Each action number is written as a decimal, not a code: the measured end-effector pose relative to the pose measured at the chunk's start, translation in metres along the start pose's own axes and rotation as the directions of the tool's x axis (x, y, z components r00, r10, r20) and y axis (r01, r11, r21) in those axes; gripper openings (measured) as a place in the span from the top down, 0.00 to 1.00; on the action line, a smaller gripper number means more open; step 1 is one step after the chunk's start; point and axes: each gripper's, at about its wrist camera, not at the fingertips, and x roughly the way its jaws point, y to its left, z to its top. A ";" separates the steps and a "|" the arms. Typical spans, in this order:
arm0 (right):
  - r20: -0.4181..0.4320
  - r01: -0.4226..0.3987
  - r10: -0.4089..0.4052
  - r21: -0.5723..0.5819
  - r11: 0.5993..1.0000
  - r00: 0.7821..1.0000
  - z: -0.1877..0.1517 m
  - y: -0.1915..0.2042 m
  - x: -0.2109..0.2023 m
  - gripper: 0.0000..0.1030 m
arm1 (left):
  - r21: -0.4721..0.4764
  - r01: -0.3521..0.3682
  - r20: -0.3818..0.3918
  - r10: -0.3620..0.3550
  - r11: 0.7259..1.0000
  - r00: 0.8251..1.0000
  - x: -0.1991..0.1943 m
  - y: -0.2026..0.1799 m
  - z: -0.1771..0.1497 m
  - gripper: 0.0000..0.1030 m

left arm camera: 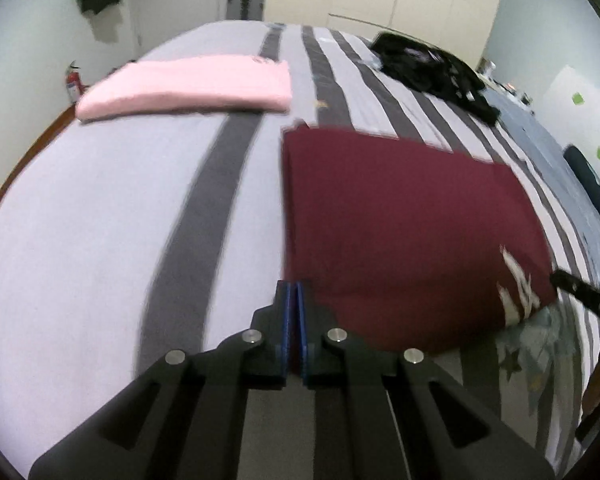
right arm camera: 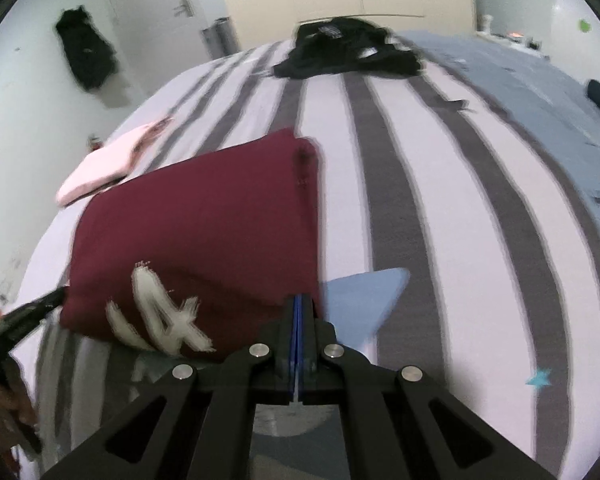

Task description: Fold clothes

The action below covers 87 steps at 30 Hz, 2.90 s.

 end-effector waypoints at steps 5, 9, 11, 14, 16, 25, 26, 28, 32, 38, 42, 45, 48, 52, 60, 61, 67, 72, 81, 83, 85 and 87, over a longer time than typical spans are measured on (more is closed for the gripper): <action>0.008 0.042 -0.043 0.104 0.994 0.999 0.021 -0.024 0.003 0.94 | 0.023 0.048 0.074 -0.050 0.999 0.996 -0.007 -0.009 0.038 0.98; 0.039 -0.035 0.036 -0.031 0.999 0.999 0.055 0.012 0.016 0.94 | 0.093 0.097 0.048 -0.102 0.991 0.994 0.025 -0.027 0.072 0.98; 0.035 -0.081 0.085 -0.094 0.992 0.996 0.072 0.035 0.030 0.94 | 0.117 0.088 0.031 -0.092 0.989 0.995 0.044 -0.032 0.083 0.98; 0.028 -0.097 0.101 -0.137 0.986 0.994 0.084 0.052 0.051 0.94 | 0.133 0.069 0.008 -0.070 0.989 0.997 0.071 -0.036 0.095 0.98; 0.005 -0.087 0.089 -0.121 0.989 0.996 0.090 0.053 0.070 0.94 | 0.131 0.052 -0.004 -0.051 0.990 0.999 0.088 -0.035 0.100 0.97; 0.026 -0.074 0.076 -0.077 0.994 0.997 0.099 0.032 0.093 1.00 | 0.094 0.061 -0.001 -0.062 0.994 0.998 0.105 -0.026 0.114 0.97; 0.028 -0.081 0.083 -0.073 0.994 0.996 0.101 0.031 0.094 1.00 | 0.092 0.062 0.004 -0.063 0.994 0.998 0.104 -0.025 0.114 0.97; 0.037 -0.089 0.092 -0.065 0.994 0.995 0.105 0.028 0.094 1.00 | 0.098 0.044 0.011 -0.046 0.994 0.999 0.099 -0.024 0.115 0.97; 0.064 -0.047 0.052 -0.077 0.996 0.997 0.108 0.024 0.088 1.00 | 0.109 0.017 0.015 -0.019 0.994 1.000 0.094 -0.021 0.116 0.97; 0.042 -0.010 0.010 0.003 1.000 0.999 0.110 -0.001 0.099 0.80 | 0.106 0.007 0.006 -0.008 0.994 1.000 0.100 -0.014 0.113 0.97; 0.043 0.022 -0.021 -0.020 1.000 0.999 0.116 -0.004 0.099 0.82 | 0.100 -0.025 0.017 0.023 0.995 1.000 0.096 -0.011 0.120 0.98; 0.073 0.051 -0.049 -0.021 0.998 0.996 0.124 -0.009 0.091 0.82 | 0.039 -0.091 0.043 0.089 0.995 0.995 0.084 0.007 0.123 0.98; 0.104 0.054 -0.053 -0.008 0.999 0.993 0.131 -0.014 0.075 0.82 | -0.013 -0.087 0.049 0.088 0.996 0.995 0.071 0.025 0.128 0.98; 0.116 0.004 0.005 -0.074 0.997 0.993 0.124 0.001 0.047 0.83 | 0.036 -0.022 0.069 0.020 0.999 0.997 0.040 0.011 0.113 0.98; 0.049 -0.157 0.170 -0.192 0.969 0.984 0.061 0.078 0.019 0.83 | 0.108 0.105 0.044 -0.111 0.989 0.993 0.012 -0.042 0.077 0.98; 0.040 -0.166 0.178 -0.207 0.964 0.983 0.053 0.086 0.020 0.83 | 0.107 0.107 0.031 -0.111 0.988 0.993 0.015 -0.046 0.072 0.98; -0.025 -0.160 0.159 -0.238 0.958 0.987 0.020 0.093 0.033 0.86 | 0.103 0.069 0.012 -0.070 0.992 0.997 0.014 -0.037 0.060 0.98; -0.009 -0.083 0.083 -0.188 0.979 0.997 0.030 0.047 0.032 0.95 | 0.088 -0.012 0.013 0.011 0.996 1.000 0.006 -0.006 0.062 0.98; 0.008 0.039 -0.039 -0.117 0.992 0.999 0.055 -0.004 0.026 0.95 | -0.029 -0.073 0.005 0.073 0.997 0.997 -0.002 0.040 0.088 0.93; 0.004 0.039 -0.038 -0.059 0.997 0.999 0.061 -0.017 0.022 0.88 | -0.049 -0.048 0.010 0.049 0.998 0.999 -0.004 0.036 0.096 0.65; -0.007 -0.009 0.009 -0.034 0.999 1.000 0.064 -0.019 0.021 0.61 | -0.074 -0.008 0.026 0.010 0.997 1.000 -0.005 0.029 0.104 0.34; -0.018 -0.057 0.057 -0.009 0.998 0.998 0.066 -0.022 0.020 0.45 | -0.091 0.040 0.050 -0.035 0.995 0.998 -0.008 0.023 0.107 0.30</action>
